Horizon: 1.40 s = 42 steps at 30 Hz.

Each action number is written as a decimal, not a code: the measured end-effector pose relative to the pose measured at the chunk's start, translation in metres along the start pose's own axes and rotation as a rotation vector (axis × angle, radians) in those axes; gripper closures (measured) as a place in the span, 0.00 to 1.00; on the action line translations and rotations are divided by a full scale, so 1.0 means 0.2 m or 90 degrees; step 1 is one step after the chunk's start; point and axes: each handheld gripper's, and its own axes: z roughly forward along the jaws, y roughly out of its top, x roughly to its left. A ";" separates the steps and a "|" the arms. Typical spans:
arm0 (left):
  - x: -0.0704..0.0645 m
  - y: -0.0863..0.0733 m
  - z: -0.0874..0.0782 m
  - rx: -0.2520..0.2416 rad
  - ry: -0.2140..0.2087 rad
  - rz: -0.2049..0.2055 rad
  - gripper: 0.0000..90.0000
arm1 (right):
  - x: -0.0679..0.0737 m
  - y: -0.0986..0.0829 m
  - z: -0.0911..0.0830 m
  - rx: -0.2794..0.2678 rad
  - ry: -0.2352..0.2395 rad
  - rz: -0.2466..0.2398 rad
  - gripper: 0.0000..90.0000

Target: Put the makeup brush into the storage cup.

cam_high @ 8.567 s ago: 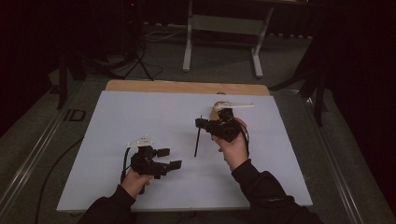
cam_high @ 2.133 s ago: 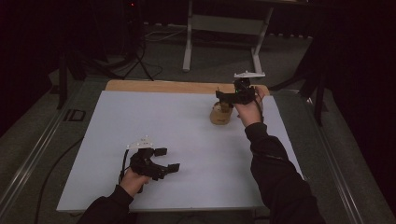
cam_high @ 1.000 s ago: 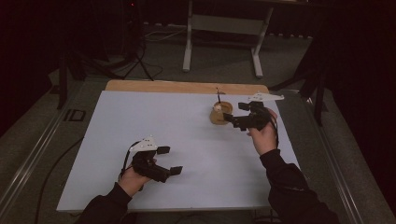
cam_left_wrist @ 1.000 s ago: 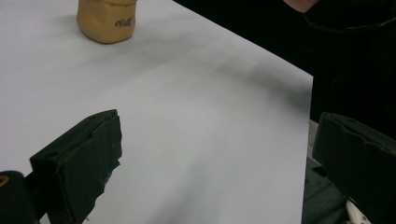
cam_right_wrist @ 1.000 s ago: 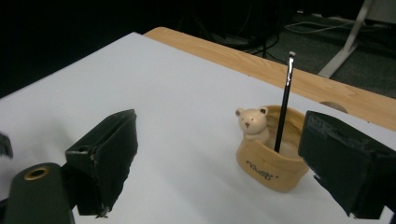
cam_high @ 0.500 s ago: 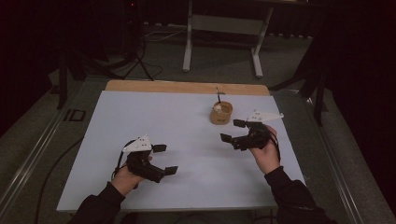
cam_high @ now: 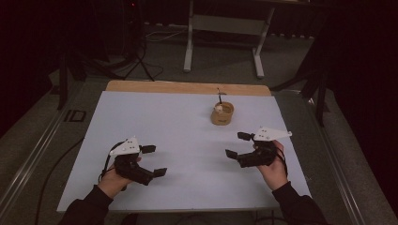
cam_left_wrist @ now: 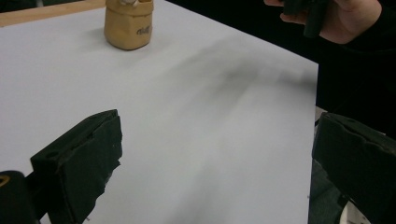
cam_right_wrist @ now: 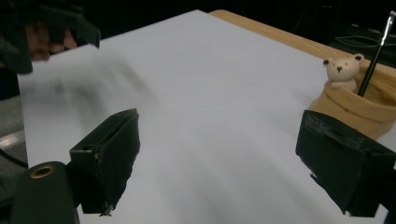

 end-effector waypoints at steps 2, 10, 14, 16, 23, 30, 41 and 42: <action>0.00 -0.01 -0.02 -0.002 0.002 0.001 0.02 | 0.01 -0.02 -0.02 -0.001 -0.002 -0.004 0.15; 0.03 -0.08 -0.08 -0.010 0.022 0.002 0.02 | -0.02 -0.13 -0.04 0.013 0.006 0.018 0.15; 0.04 -0.11 -0.11 -0.015 0.033 0.000 0.02 | -0.02 -0.16 -0.06 0.021 0.000 0.007 0.15; 0.05 -0.13 -0.13 -0.017 0.037 0.002 0.02 | -0.02 -0.18 -0.06 0.022 0.000 0.000 0.15; 0.06 -0.19 -0.19 -0.018 0.050 -0.004 0.02 | -0.02 -0.23 -0.10 0.023 0.005 0.002 0.15; 0.08 -0.24 -0.22 -0.007 0.066 -0.007 0.02 | -0.04 -0.29 -0.11 0.043 0.006 0.003 0.15; 0.10 -0.30 -0.23 0.005 0.093 -0.023 0.02 | -0.06 -0.35 -0.12 0.067 0.012 0.015 0.14; 0.11 -0.30 -0.23 0.005 0.098 -0.023 0.02 | -0.06 -0.36 -0.12 0.068 0.013 0.017 0.14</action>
